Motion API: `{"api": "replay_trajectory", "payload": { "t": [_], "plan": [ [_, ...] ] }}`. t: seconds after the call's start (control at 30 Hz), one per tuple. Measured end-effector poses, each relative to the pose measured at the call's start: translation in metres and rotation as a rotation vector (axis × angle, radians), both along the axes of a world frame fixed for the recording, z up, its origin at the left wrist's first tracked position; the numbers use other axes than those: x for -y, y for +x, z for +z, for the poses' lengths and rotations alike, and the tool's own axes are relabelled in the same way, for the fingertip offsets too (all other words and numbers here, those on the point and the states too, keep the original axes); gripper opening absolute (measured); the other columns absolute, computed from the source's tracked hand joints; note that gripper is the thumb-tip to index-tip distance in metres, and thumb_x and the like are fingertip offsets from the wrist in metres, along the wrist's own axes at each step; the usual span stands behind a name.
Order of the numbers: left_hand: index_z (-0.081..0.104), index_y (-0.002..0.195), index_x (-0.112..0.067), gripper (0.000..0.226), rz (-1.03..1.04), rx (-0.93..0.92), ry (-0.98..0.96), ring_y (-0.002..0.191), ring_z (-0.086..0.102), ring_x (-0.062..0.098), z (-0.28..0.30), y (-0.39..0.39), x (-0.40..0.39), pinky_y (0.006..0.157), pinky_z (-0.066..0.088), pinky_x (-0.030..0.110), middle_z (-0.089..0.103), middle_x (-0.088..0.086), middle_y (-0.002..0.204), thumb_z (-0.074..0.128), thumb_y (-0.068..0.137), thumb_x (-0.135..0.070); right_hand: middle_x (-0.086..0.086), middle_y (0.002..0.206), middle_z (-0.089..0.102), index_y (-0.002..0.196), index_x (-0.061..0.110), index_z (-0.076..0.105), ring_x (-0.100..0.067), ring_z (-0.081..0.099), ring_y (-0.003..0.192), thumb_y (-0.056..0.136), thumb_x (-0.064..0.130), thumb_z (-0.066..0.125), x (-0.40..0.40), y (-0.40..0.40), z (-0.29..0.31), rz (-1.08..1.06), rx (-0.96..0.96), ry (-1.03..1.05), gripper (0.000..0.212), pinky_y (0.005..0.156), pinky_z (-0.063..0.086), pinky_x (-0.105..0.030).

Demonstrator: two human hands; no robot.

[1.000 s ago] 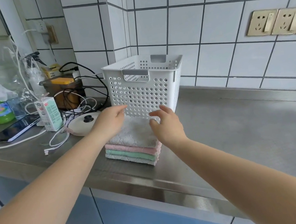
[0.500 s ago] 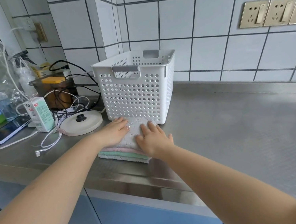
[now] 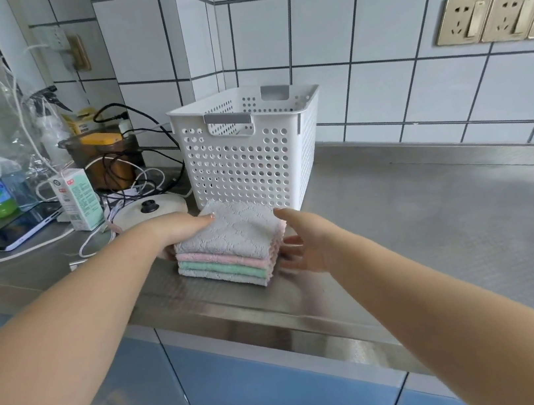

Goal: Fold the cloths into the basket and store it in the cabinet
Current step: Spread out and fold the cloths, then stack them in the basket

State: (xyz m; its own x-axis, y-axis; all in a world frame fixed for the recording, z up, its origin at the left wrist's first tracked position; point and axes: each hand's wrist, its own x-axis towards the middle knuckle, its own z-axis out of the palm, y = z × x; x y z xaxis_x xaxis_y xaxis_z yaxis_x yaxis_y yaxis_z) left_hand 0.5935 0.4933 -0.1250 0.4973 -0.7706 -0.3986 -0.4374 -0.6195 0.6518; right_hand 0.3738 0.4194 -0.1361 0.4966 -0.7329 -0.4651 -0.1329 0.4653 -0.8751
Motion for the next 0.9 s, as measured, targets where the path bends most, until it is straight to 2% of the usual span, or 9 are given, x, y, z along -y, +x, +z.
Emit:
{"api": "replay_trajectory", "payload": {
  "t": [0.1, 0.2, 0.27, 0.37, 0.47, 0.63, 0.73, 0.83, 0.9],
  "plan": [
    [0.038, 0.141, -0.011, 0.077, 0.043, -0.045, 0.007, 0.121, 0.051, 0.032, -0.006, 0.0, -0.003, 0.102, 0.043, 0.048, 0.048, 0.014, 0.138, 0.048, 0.085, -0.064, -0.013, 0.104, 0.055, 0.091, 0.016, 0.048, -0.027, 0.059, 0.101, 0.086, 0.034, 0.063, -0.001, -0.002, -0.004, 0.001, 0.035, 0.086, 0.025, 0.094, 0.048, -0.048],
    [0.045, 0.136, -0.01, 0.07, 0.103, -0.178, -0.067, 0.117, 0.054, 0.032, -0.008, -0.003, -0.004, 0.1, 0.044, 0.047, 0.055, 0.016, 0.131, 0.055, 0.085, -0.058, -0.012, 0.106, 0.056, 0.087, 0.017, 0.048, -0.025, 0.06, 0.098, 0.086, 0.03, 0.064, -0.001, -0.002, -0.006, -0.024, 0.083, 0.118, 0.021, 0.088, 0.05, -0.045],
    [0.054, 0.126, -0.009, 0.056, 0.139, -0.281, -0.15, 0.098, 0.065, 0.026, -0.005, -0.01, -0.004, 0.083, 0.054, 0.038, 0.067, 0.014, 0.11, 0.057, 0.088, -0.05, -0.01, 0.098, 0.059, 0.087, 0.016, 0.05, -0.022, 0.061, 0.088, 0.085, 0.027, 0.067, 0.0, -0.004, -0.006, -0.037, 0.102, 0.127, 0.021, 0.077, 0.05, -0.044],
    [0.063, 0.111, -0.009, 0.043, 0.134, -0.423, -0.233, 0.073, 0.071, 0.022, 0.002, -0.028, -0.003, 0.056, 0.056, 0.028, 0.074, 0.011, 0.088, 0.059, 0.088, -0.045, -0.005, 0.069, 0.058, 0.08, 0.011, 0.053, -0.019, 0.058, 0.061, 0.081, 0.026, 0.071, 0.003, -0.01, -0.004, -0.073, 0.102, 0.126, 0.023, 0.062, 0.05, -0.038],
    [0.065, 0.099, -0.011, 0.032, 0.112, -0.525, -0.291, 0.064, 0.072, 0.019, 0.009, -0.052, 0.002, 0.047, 0.054, 0.027, 0.075, 0.008, 0.077, 0.059, 0.089, -0.04, -0.003, 0.068, 0.053, 0.08, 0.01, 0.057, -0.016, 0.053, 0.06, 0.078, 0.028, 0.075, 0.011, -0.029, -0.001, -0.107, 0.12, 0.132, 0.025, 0.053, 0.049, -0.031],
    [0.065, 0.098, -0.012, 0.024, 0.025, -0.664, -0.304, 0.07, 0.072, 0.018, 0.01, -0.108, 0.025, 0.05, 0.055, 0.029, 0.075, 0.006, 0.082, 0.057, 0.092, -0.034, -0.012, 0.091, 0.061, 0.101, 0.007, 0.059, -0.025, 0.063, 0.081, 0.079, 0.029, 0.073, 0.036, -0.1, 0.005, -0.176, 0.134, 0.128, 0.034, 0.066, 0.055, -0.038],
    [0.065, 0.101, -0.014, 0.019, -0.025, -0.739, -0.319, 0.077, 0.072, 0.016, 0.007, -0.148, 0.053, 0.057, 0.058, 0.031, 0.075, 0.005, 0.089, 0.057, 0.092, -0.029, -0.015, 0.096, 0.067, 0.107, 0.008, 0.059, -0.028, 0.068, 0.079, 0.084, 0.032, 0.068, 0.053, -0.144, 0.008, -0.164, 0.141, 0.106, 0.034, 0.068, 0.056, -0.037],
    [0.065, 0.104, -0.015, 0.018, -0.054, -0.782, -0.329, 0.087, 0.071, 0.018, 0.003, -0.182, 0.082, 0.069, 0.059, 0.033, 0.074, 0.006, 0.098, 0.058, 0.092, -0.027, -0.014, 0.121, 0.063, 0.122, 0.008, 0.057, -0.029, 0.061, 0.111, 0.086, 0.033, 0.064, 0.076, -0.177, 0.007, -0.131, 0.123, 0.066, 0.044, 0.094, 0.049, -0.041],
    [0.063, 0.113, -0.012, 0.026, -0.056, -0.777, -0.321, 0.098, 0.068, 0.021, -0.001, -0.201, 0.103, 0.079, 0.055, 0.035, 0.071, 0.009, 0.108, 0.059, 0.092, -0.026, -0.014, 0.128, 0.06, 0.126, 0.009, 0.056, -0.03, 0.055, 0.121, 0.087, 0.032, 0.064, 0.096, -0.196, 0.005, -0.144, 0.104, 0.056, 0.046, 0.102, 0.043, -0.044]
  ]
}}
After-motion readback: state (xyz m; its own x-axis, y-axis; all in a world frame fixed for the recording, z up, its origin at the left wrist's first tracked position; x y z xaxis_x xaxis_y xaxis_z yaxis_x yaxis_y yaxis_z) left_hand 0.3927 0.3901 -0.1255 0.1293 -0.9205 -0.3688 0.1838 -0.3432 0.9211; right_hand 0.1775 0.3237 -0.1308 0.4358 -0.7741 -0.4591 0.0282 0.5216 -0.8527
